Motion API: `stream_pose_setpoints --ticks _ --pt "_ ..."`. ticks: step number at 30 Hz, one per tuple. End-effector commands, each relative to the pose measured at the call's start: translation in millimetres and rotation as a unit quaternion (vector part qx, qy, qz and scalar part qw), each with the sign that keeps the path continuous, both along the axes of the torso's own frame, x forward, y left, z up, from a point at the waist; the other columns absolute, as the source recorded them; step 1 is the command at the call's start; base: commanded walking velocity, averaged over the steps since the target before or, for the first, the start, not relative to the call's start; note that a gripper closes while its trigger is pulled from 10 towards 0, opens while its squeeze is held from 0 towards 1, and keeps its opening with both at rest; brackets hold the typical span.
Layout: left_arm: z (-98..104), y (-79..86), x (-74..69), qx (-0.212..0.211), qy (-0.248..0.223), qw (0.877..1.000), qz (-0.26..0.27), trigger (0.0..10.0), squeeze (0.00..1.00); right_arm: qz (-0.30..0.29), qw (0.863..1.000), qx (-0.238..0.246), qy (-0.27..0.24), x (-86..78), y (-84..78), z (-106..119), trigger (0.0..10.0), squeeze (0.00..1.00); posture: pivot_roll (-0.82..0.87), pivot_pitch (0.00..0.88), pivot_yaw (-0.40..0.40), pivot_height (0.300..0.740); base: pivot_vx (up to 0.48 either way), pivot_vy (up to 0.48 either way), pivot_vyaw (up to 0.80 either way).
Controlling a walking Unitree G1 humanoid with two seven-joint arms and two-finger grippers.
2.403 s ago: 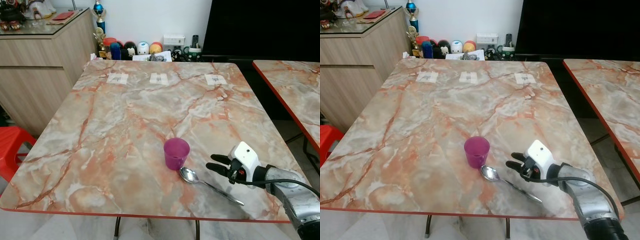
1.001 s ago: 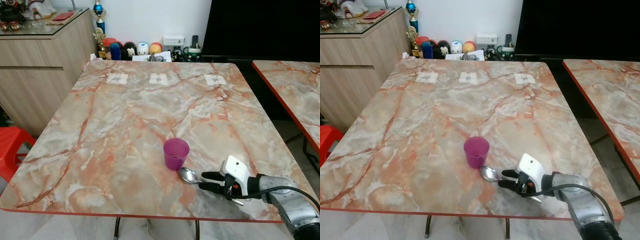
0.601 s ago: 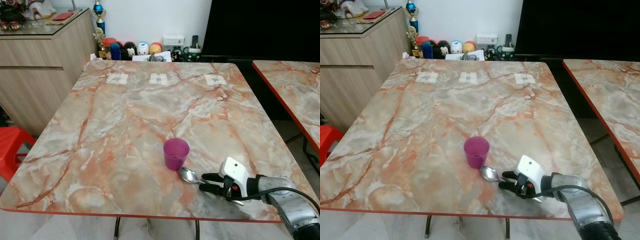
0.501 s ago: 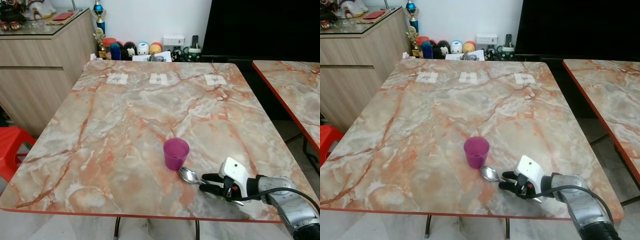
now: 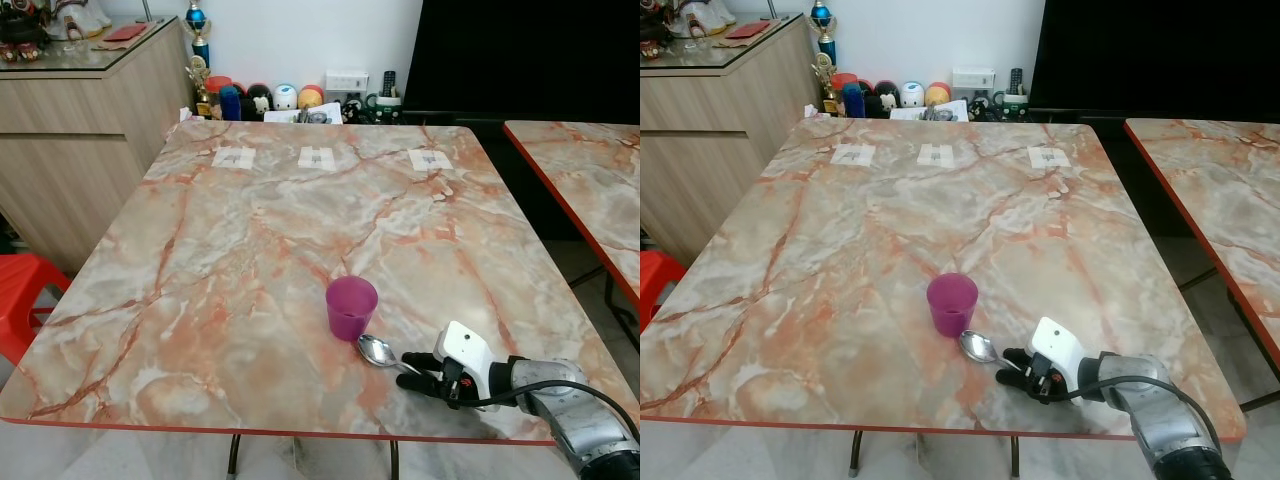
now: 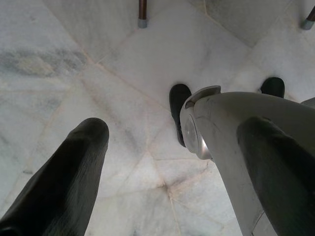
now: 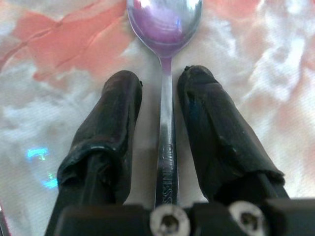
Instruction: Setting the table
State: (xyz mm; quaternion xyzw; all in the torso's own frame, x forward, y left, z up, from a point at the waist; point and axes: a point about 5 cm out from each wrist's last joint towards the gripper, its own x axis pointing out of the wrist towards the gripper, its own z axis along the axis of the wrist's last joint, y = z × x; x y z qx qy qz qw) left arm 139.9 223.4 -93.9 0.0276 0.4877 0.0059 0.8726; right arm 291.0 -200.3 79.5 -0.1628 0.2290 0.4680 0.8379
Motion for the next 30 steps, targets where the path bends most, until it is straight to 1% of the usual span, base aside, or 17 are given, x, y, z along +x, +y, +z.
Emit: stream_pose_setpoints --ticks 1,2,3,7,24,30 --pt "-3 0.3 -7.0 -0.003 0.016 1.0 0.002 10.0 0.0 -0.001 0.999 -0.009 0.033 -8.5 -0.6 -15 8.4 0.0 0.01 0.096 -0.01 0.74 0.0 0.0 0.0" --pt "-3 0.3 -6.9 -0.003 0.015 1.0 0.003 10.0 0.0 0.0 0.999 -0.009 0.036 -9.3 -0.5 -15 3.2 0.0 0.01 0.096 -0.01 0.74 0.0 0.0 0.0" --pt "-3 0.2 -6.8 -0.004 0.015 1.0 0.003 10.0 0.0 0.002 0.999 -0.01 0.042 -11.0 -0.3 -18 0.0 0.0 0.01 0.098 -0.011 0.74 0.0 0.0 0.0" --pt "-3 -0.1 -6.8 -0.005 0.016 1.0 0.003 10.0 0.0 0.004 0.999 -0.004 0.047 -13.1 0.8 -19 0.0 0.0 0.02 0.099 -0.011 0.74 0.0 0.0 0.0" --pt "-3 -1.4 -6.8 -0.01 0.019 1.0 0.0 10.0 0.0 0.006 0.998 -0.007 0.058 -16.0 3.4 -26 0.0 0.0 0.02 0.101 -0.014 0.74 0.0 0.0 0.0" --pt "-3 -1.5 -6.8 -0.011 0.019 1.0 0.001 10.0 0.0 -0.014 0.998 -0.013 0.052 -16.7 1.5 -29 0.0 0.0 0.02 0.101 -0.017 0.74 0.0 0.0 0.0"
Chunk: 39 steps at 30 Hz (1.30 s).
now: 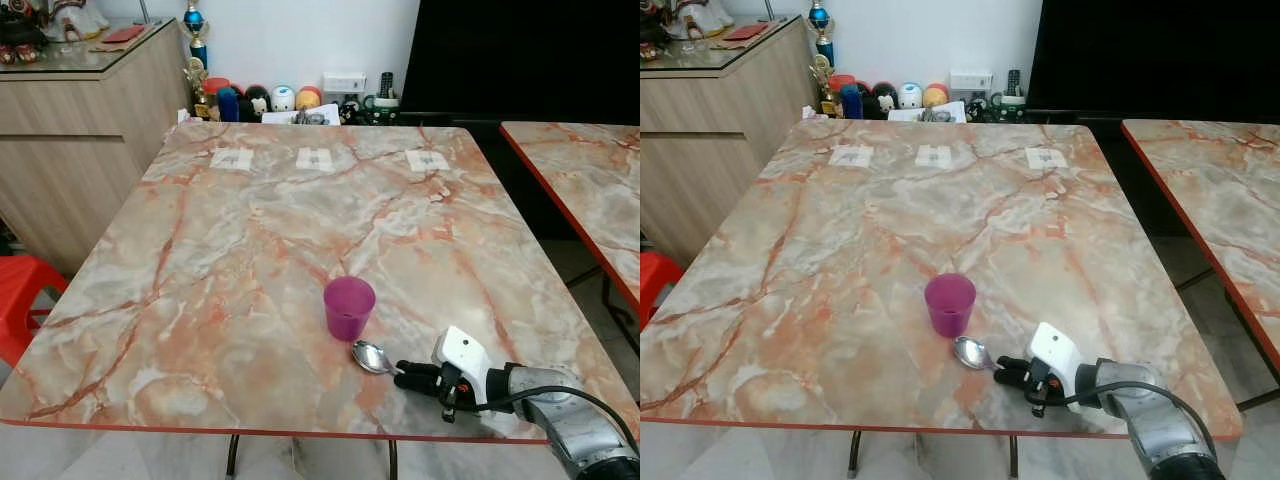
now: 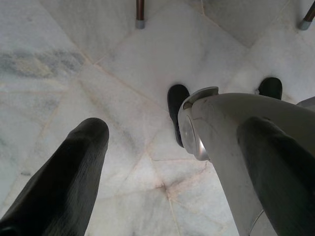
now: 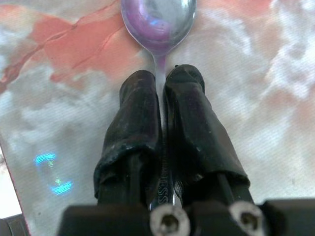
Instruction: Setting the table
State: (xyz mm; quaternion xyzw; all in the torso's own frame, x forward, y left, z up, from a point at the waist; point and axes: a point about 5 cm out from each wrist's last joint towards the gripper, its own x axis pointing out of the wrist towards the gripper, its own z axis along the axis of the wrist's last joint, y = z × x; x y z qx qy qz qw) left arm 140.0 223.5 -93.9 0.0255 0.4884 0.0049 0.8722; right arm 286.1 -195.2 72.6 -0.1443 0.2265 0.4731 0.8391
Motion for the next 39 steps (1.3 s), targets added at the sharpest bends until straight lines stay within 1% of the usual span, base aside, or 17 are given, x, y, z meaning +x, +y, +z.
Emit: stream_pose_setpoints --ticks 1,3,5,7,11,19,21,24,25,26,28,29,30,33,34,36,39 --pt "-3 -1.7 -6.9 -0.009 0.019 1.0 0.0 10.0 0.0 -0.015 0.998 -0.033 0.043 -11.8 -4.1 -22 0.0 0.0 0.02 0.101 -0.017 0.74 0.0 0.0 0.0" --pt "-3 -1.8 -7.0 -0.009 0.019 1.0 0.0 10.0 0.0 -0.032 0.999 -0.03 0.031 -11.1 -5.9 -21 0.0 0.0 0.02 0.1 -0.02 0.74 0.0 0.0 0.0" --pt "-3 -2.0 -6.8 -0.009 0.018 1.0 0.0 10.0 0.0 -0.049 0.999 -0.008 0.01 -11.1 -7.4 -14 0.0 0.0 0.01 0.1 -0.019 0.74 0.0 0.0 0.0" --pt "-3 -2.0 -6.6 -0.009 0.018 1.0 -0.001 10.0 0.0 -0.042 0.999 0.027 -0.006 -14.2 -5.3 -5 0.0 0.0 0.01 0.1 -0.019 0.74 0.0 0.0 0.0" --pt "-3 -2.2 -6.3 -0.009 0.019 1.0 -0.004 10.0 0.0 -0.021 0.997 0.065 -0.029 -19.7 -2.4 12 0.0 0.0 0.0 0.098 -0.019 0.74 0.0 0.0 0.0" --pt "-3 -2.6 -6.0 -0.01 0.018 1.0 -0.004 10.0 0.0 0.017 0.995 0.091 -0.038 -23.5 7.6 25 0.0 0.0 0.0 0.096 -0.02 0.74 0.0 0.0 0.0" --pt "-3 -2.6 -6.1 -0.011 0.018 1.0 -0.003 10.0 0.0 0.02 0.993 0.101 -0.051 -23.7 10.5 32 0.0 0.0 0.0 0.096 -0.022 0.74 0.0 0.0 0.0" --pt "-3 -2.5 -6.3 -0.012 0.018 1.0 -0.001 10.0 0.0 -0.042 0.983 0.139 -0.11 -8.2 7.2 54 0.0 0.0 0.0 0.096 -0.023 0.74 0.0 0.0 0.0" --pt "-3 -2.5 -6.3 -0.012 0.018 1.0 -0.001 10.0 0.0 -0.042 0.983 0.139 -0.11 -8.2 7.2 54 0.0 0.0 0.0 0.096 -0.023 0.74 0.0 0.0 0.0" --pt "-3 -2.5 -6.4 -0.012 0.018 1.0 -0.001 10.0 0.0 -0.071 0.976 0.155 -0.132 -2.7 4.1 62 0.0 0.0 0.0 0.096 -0.023 0.74 0.0 0.0 0.0" --pt "-3 -2.6 -6.6 -0.012 0.018 1.0 -0.002 10.0 0.0 -0.114 0.963 0.184 -0.162 4.6 -1.2 72 0.8 0.0 0.0 0.095 -0.023 0.74 0.0 0.0 0.0" --pt "-3 -2.8 -6.8 -0.013 0.018 1.0 -0.002 10.0 0.0 -0.167 0.938 0.234 -0.194 10.9 -5.6 86 2.2 0.0 0.0 0.094 -0.024 0.74 0.0 0.0 0.0" --pt "-3 -2.8 -6.8 -0.013 0.018 1.0 -0.002 10.0 0.0 -0.18 0.93 0.252 -0.198 11.9 -6.3 90 2.2 0.0 0.0 0.094 -0.024 0.74 0.0 0.0 0.0" --pt "-3 -2.7 -7.0 -0.012 0.018 1.0 -0.001 10.0 0.0 -0.221 0.9 0.301 -0.225 13.8 -5.4 102 10.0 0.0 0.01 0.09 -0.018 0.74 0.0 0.0 0.0" --pt "-3 -2.6 -7.1 -0.012 0.018 1.0 -0.001 10.0 0.0 -0.234 0.888 0.325 -0.226 14.0 -4.5 106 10.0 0.0 0.0 0.089 -0.017 0.74 0.0 0.0 0.0" --pt "-3 -2.3 -7.0 -0.012 0.018 1.0 -0.001 10.0 0.0 -0.237 0.873 0.356 -0.233 9.9 2.2 112 10.0 0.0 0.01 0.086 -0.011 0.74 0.0 0.0 0.0" --pt "-3 -1.9 -6.6 -0.011 0.017 1.0 -0.002 10.0 0.0 -0.235 0.873 0.356 -0.236 5.7 9.0 110 10.0 0.0 0.0 0.085 -0.009 0.74 0.0 0.0 0.0"
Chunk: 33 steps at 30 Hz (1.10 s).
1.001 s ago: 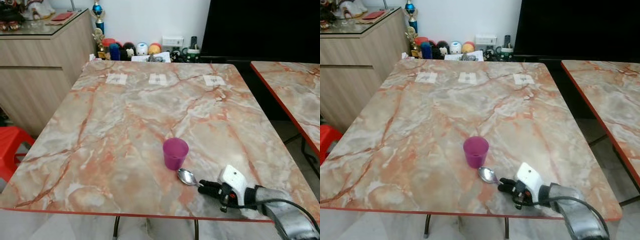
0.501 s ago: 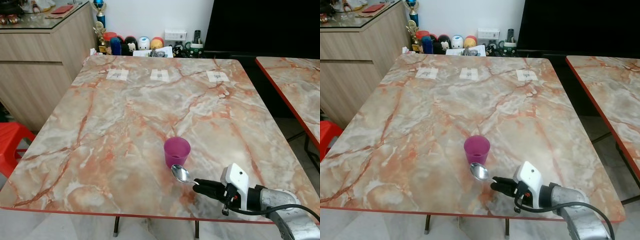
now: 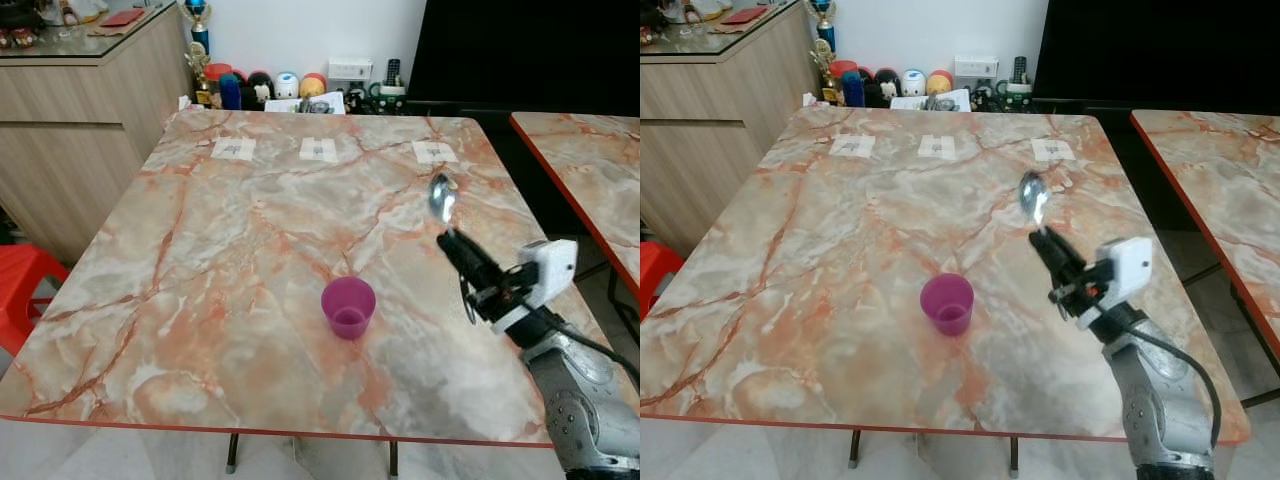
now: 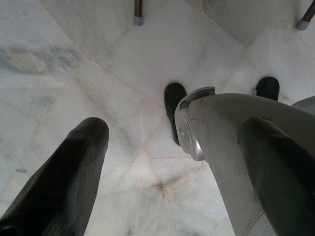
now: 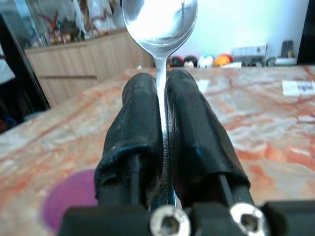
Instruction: Setting the table
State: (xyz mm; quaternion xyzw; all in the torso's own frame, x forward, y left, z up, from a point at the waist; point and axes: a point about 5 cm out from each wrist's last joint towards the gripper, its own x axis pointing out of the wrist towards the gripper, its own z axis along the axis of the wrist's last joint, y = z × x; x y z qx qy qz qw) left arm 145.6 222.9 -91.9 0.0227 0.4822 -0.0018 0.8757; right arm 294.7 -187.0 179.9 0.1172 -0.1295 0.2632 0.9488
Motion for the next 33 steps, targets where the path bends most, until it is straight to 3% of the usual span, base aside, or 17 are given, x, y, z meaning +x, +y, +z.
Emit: stream_pose_setpoints --ticks 1,4,11,13,15,16,19,24,33 --pt "-5 -1.3 -12.1 -0.005 0.024 1.0 0.002 10.0 0.0 -0.004 1.0 0.0 -0.004 -3.1 1.4 2 10.0 0.0 0.0 0.085 -0.009 0.74 0.0 0.0 0.0" --pt "-5 -0.9 -11.6 -0.004 0.024 1.0 0.0 10.0 0.0 -0.086 0.996 0.0 0.031 2.8 -8.4 -11 10.0 0.0 0.0 0.082 -0.008 0.74 0.0 0.0 0.0" --pt "-5 -0.6 -11.4 -0.003 0.023 1.0 0.0 10.0 0.0 -0.197 0.979 -0.014 0.05 8.4 -21.2 -20 10.0 0.0 0.0 0.081 -0.008 0.74 0.0 0.0 0.0" --pt "-5 -0.5 -11.6 -0.002 0.023 1.0 0.001 10.0 0.0 -0.236 0.97 -0.014 0.06 9.2 -25.9 -24 10.0 0.0 0.0 0.08 -0.01 0.74 0.0 0.0 0.0" --pt "-5 -0.7 -11.9 -0.002 0.022 1.0 0.002 10.0 0.0 -0.286 0.955 -0.049 0.066 7.5 -29.9 -31 10.0 0.0 0.0 0.08 -0.014 0.74 0.0 0.0 0.0" --pt "-5 -0.9 -12.2 -0.002 0.022 1.0 0.002 10.0 0.0 -0.301 0.95 -0.038 0.078 5.8 -29.0 -37 10.0 0.0 0.0 0.079 -0.016 0.74 0.0 0.0 0.0" --pt "-5 -1.5 -12.6 -0.002 0.021 1.0 0.002 10.0 0.0 -0.304 0.948 -0.029 0.09 3.8 -25.5 -44 10.0 0.0 0.0 0.077 -0.019 0.74 0.0 0.0 0.0" --pt "-6 -3.0 -13.5 -0.002 0.021 1.0 0.003 10.0 0.0 -0.279 0.953 -0.06 0.107 -1.1 -11.2 -57 10.0 0.0 -0.01 0.071 -0.024 0.74 0.0 0.0 0.0" --pt "-6 -4.9 -13.1 0.004 0.021 1.0 -0.007 10.0 0.0 -0.275 0.954 -0.072 0.094 5.5 -9.0 -52 10.0 0.0 -0.02 0.043 -0.038 0.74 0.0 0.0 0.0"
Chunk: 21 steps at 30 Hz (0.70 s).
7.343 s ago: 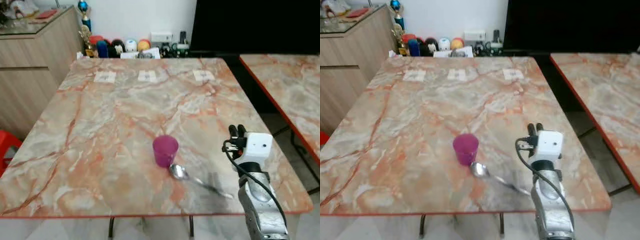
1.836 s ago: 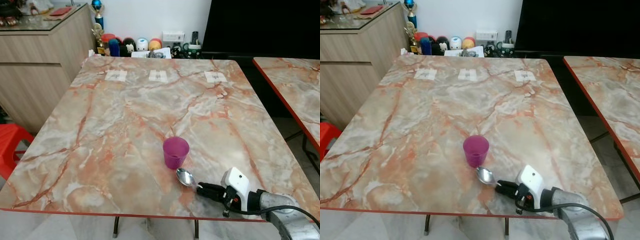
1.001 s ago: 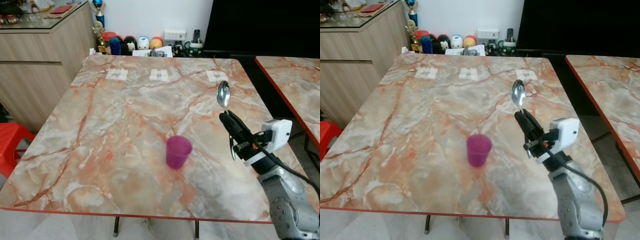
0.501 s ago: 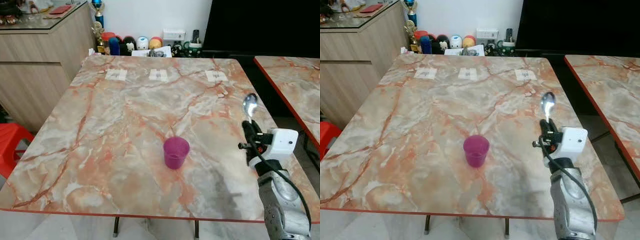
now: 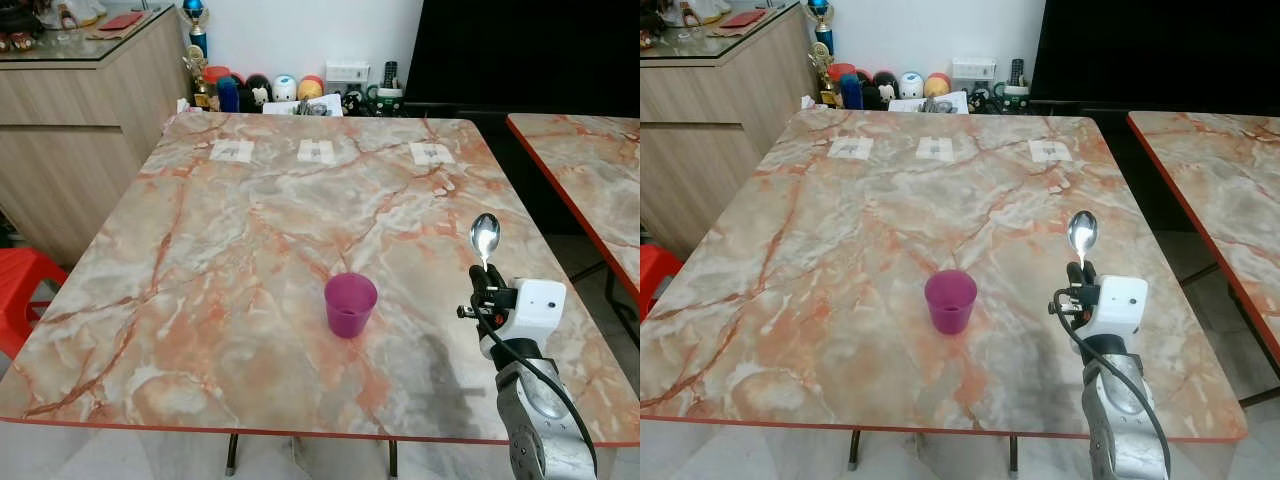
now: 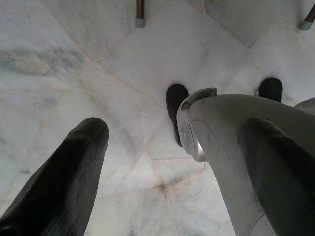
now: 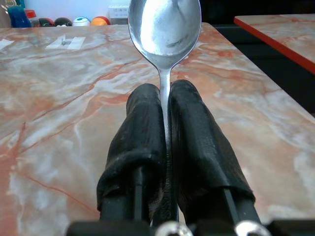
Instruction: Setting the table
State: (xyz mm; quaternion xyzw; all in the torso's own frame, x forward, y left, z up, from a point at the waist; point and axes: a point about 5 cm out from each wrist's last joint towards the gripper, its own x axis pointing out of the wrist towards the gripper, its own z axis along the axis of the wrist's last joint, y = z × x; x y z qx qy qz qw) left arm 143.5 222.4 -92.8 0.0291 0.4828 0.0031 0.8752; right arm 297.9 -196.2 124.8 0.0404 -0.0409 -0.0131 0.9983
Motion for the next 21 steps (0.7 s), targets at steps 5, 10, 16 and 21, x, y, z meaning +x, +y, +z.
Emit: stream_pose_setpoints --ticks 5,10,16,21 --pt "-5 -5.5 -10.5 -0.004 0.02 1.0 -0.008 10.0 0.0 -0.017 1.0 -0.001 -0.009 4.2 0.7 3 10.0 0.0 -0.02 0.029 -0.04 0.74 0.0 -0.051 0.0" --pt "-5 -6.3 -10.8 -0.004 0.019 1.0 -0.006 10.0 0.0 -0.026 1.0 0.007 0.002 2.8 3.7 -3 10.0 0.0 -0.01 0.023 -0.043 0.74 0.0 -0.256 -0.19" --pt "-5 -5.8 -11.3 -0.003 0.02 1.0 -0.008 10.0 0.0 -0.027 1.0 0.008 -0.003 2.2 6.5 -3 10.0 0.0 -0.01 0.02 -0.04 0.74 0.0 -0.253 -0.51" --pt "-5 -4.8 -11.4 -0.001 0.021 1.0 -0.011 10.0 0.0 -0.023 1.0 0.003 -0.009 3.1 10.8 -2 10.0 0.0 -0.01 0.033 -0.038 0.74 0.0 -0.251 0.0"
